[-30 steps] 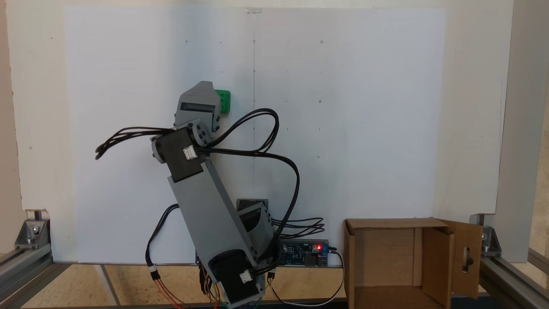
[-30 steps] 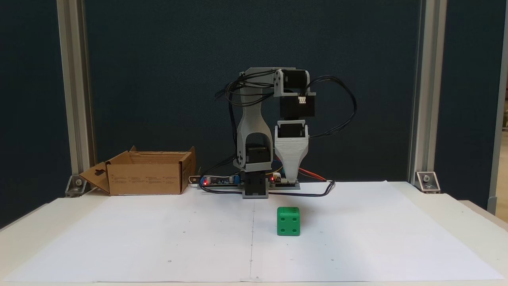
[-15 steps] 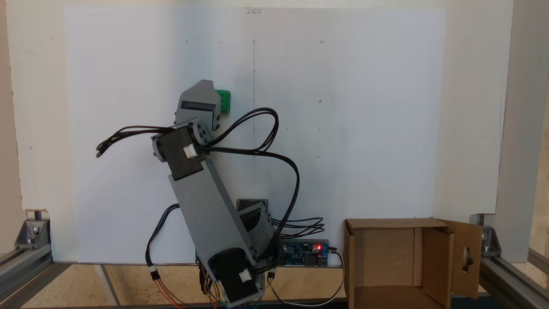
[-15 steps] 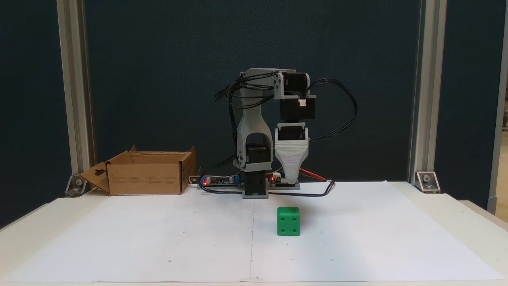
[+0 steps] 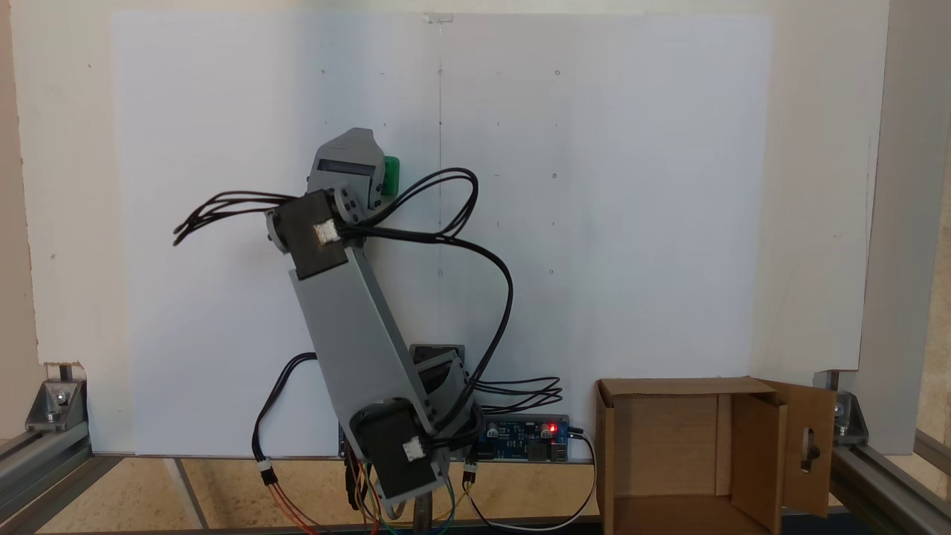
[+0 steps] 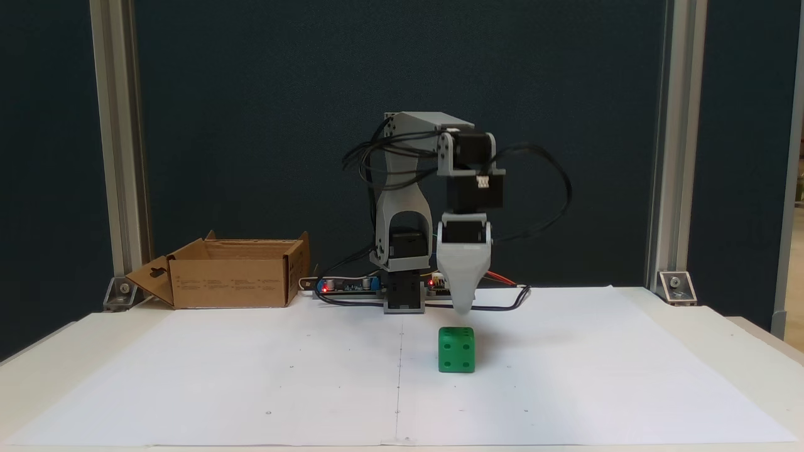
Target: Grasp a green dice and put it in the bin.
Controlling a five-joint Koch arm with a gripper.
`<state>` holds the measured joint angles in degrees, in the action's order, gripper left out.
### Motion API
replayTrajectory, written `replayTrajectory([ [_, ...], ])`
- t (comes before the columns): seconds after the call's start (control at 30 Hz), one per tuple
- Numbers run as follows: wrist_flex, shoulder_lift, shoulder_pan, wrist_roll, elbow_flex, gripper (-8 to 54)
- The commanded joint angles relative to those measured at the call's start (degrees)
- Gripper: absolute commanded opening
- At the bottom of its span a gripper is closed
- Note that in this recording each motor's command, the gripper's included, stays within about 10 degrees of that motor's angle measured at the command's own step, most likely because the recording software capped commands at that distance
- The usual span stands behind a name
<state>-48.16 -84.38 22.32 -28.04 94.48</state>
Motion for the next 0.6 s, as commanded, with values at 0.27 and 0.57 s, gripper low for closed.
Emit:
replayTrajectory([
  [0.27,0.4,0.0,-0.1,-2.1,0.5,43.1],
  [0.57,0.8,0.5,-0.5,-0.7,1.9,43.1],
])
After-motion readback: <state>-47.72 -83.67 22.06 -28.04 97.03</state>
